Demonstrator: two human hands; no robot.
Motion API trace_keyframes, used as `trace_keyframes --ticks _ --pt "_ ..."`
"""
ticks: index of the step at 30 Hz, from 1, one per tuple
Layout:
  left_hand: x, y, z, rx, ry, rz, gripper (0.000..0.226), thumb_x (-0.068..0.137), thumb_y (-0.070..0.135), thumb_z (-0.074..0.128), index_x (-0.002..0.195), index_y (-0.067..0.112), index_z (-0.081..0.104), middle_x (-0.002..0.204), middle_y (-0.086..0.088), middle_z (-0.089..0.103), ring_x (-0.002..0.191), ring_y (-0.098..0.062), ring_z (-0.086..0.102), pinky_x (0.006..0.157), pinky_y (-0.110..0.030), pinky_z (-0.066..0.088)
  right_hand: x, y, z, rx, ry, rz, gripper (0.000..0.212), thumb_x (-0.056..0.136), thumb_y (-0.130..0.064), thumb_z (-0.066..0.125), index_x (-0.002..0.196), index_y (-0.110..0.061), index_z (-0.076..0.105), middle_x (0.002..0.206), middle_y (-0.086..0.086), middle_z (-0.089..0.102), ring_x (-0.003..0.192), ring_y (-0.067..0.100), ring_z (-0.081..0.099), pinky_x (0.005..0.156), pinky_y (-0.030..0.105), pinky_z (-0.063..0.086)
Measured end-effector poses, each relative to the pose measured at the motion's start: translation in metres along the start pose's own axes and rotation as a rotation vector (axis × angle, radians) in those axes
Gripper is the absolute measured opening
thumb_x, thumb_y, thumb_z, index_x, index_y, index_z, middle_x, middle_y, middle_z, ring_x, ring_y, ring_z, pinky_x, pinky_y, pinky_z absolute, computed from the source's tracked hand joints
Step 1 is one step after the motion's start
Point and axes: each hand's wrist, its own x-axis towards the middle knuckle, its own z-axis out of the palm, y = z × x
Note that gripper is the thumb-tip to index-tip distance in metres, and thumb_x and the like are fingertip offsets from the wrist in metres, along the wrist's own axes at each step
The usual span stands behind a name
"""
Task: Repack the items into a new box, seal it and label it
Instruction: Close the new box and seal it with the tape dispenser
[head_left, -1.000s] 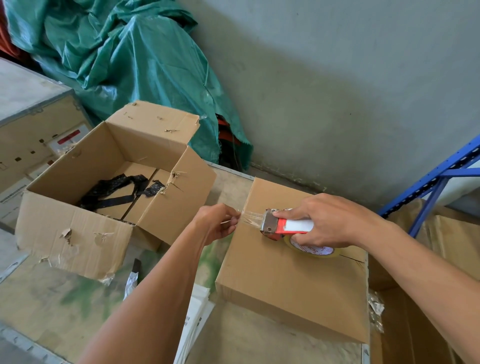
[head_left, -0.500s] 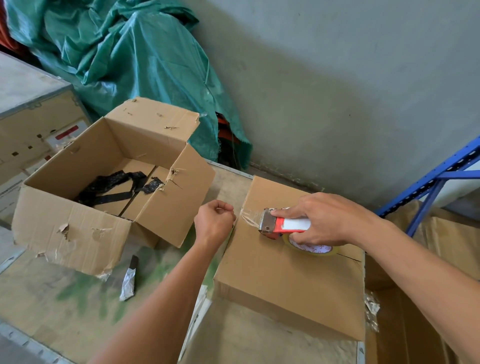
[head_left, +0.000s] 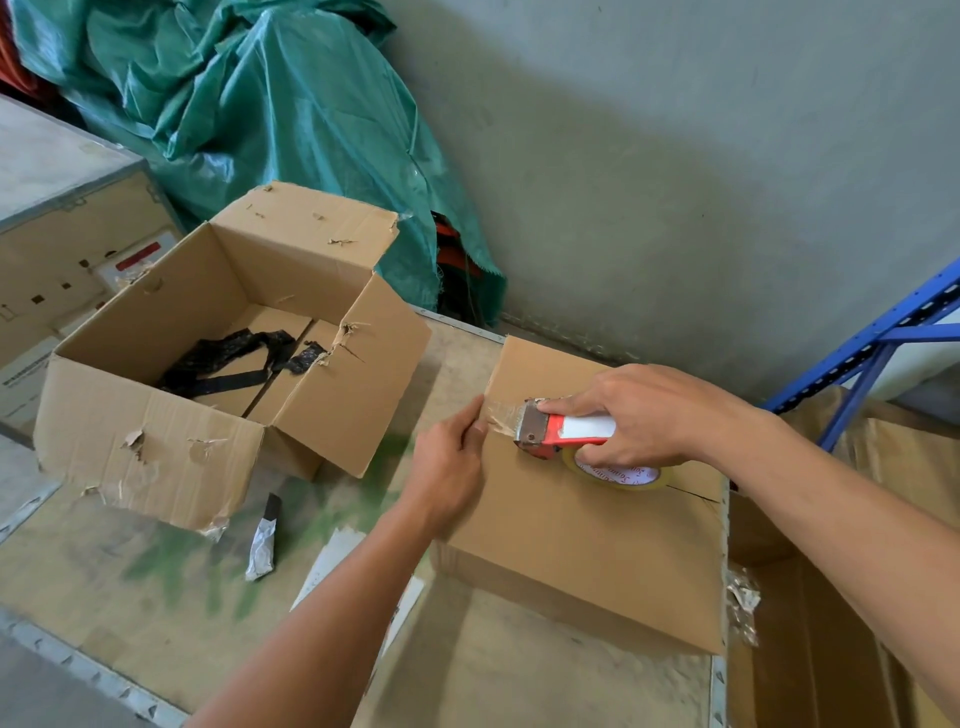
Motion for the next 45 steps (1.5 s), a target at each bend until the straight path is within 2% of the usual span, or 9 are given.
trace_keyframes --ticks 4,9,15,21,26,32,35,40,45 --pt "0.0 -0.004 0.003 0.102 -0.003 0.013 0.044 0.109 0.029 0.039 0.152 0.021 0.045 0.089 0.005 0.069 0.066 -0.003 0.059 0.06 -0.012 0.039 -0.002 0.0 -0.007 -0.039 -0.038 -0.006 0.064 0.087 -0.045 0.058 0.145 -0.061 0.037 0.091 -0.008 0.061 0.085 0.015 0.054 0.072 0.037 0.049" --pt "-0.002 -0.002 0.0 0.122 -0.036 0.003 0.045 0.109 0.03 0.037 0.154 0.023 0.042 0.094 0.004 0.07 0.077 -0.013 0.066 0.069 -0.026 0.046 -0.002 -0.004 -0.011 -0.061 -0.059 0.009 0.064 0.087 -0.042 0.058 0.147 -0.058 0.04 0.083 -0.005 0.055 0.073 0.012 0.049 0.059 0.033 0.037" --pt "0.001 -0.006 0.0 0.087 -0.047 -0.019 0.045 0.109 0.032 0.035 0.152 0.026 0.045 0.083 0.005 0.068 0.062 -0.011 0.059 0.058 -0.03 0.045 -0.004 -0.006 -0.004 -0.021 -0.049 0.046 0.062 0.087 -0.049 0.057 0.146 -0.06 0.038 0.088 -0.006 0.057 0.083 0.017 0.055 0.075 0.041 0.052" --pt "0.002 -0.005 -0.005 0.219 -0.11 0.076 0.05 0.11 0.034 0.032 0.158 0.019 0.034 0.118 -0.006 0.07 0.096 -0.022 0.064 0.081 -0.036 0.05 -0.001 -0.006 0.0 -0.033 -0.037 0.063 0.059 0.088 -0.056 0.055 0.145 -0.059 0.04 0.092 -0.008 0.059 0.086 0.019 0.057 0.076 0.044 0.053" --pt "0.002 -0.007 -0.002 0.283 -0.208 0.152 0.06 0.109 0.043 0.033 0.162 0.018 0.019 0.167 0.001 0.024 0.148 -0.019 0.032 0.113 -0.019 0.024 -0.001 -0.01 -0.002 -0.05 -0.02 0.046 0.058 0.089 -0.052 0.056 0.144 -0.06 0.041 0.091 -0.008 0.059 0.084 0.017 0.056 0.073 0.041 0.052" --pt "-0.001 -0.009 -0.003 0.442 -0.239 0.272 0.062 0.108 0.045 0.031 0.163 0.021 0.015 0.169 0.01 0.002 0.152 -0.015 0.022 0.116 -0.019 0.021 0.0 -0.002 0.001 -0.014 -0.01 0.016 0.058 0.088 -0.051 0.056 0.144 -0.059 0.042 0.087 -0.009 0.058 0.085 0.018 0.056 0.074 0.042 0.052" --pt "-0.001 -0.009 -0.007 0.58 -0.305 0.293 0.069 0.106 0.056 0.025 0.163 0.025 0.003 0.168 0.014 -0.009 0.156 -0.017 0.008 0.126 -0.036 0.018 0.001 -0.002 -0.001 -0.024 -0.012 -0.013 0.058 0.09 -0.047 0.057 0.145 -0.055 0.043 0.082 -0.01 0.055 0.082 0.017 0.053 0.067 0.037 0.046" --pt "-0.001 -0.003 -0.007 0.767 -0.316 0.302 0.076 0.103 0.063 0.023 0.163 0.024 -0.002 0.168 0.013 -0.014 0.142 -0.023 0.044 0.102 -0.037 0.047 0.0 -0.006 -0.005 -0.057 -0.019 -0.03 0.061 0.09 -0.042 0.059 0.148 -0.051 0.043 0.08 -0.009 0.054 0.08 0.017 0.052 0.056 0.033 0.034" --pt "0.001 -0.008 -0.006 0.861 -0.321 0.271 0.078 0.099 0.071 0.011 0.161 0.03 -0.011 0.167 0.014 -0.02 0.146 -0.026 0.039 0.108 -0.057 0.043 -0.008 -0.004 -0.006 -0.077 -0.05 -0.009 0.062 0.09 -0.041 0.059 0.149 -0.05 0.041 0.082 -0.007 0.056 0.074 0.014 0.051 0.061 0.034 0.04"
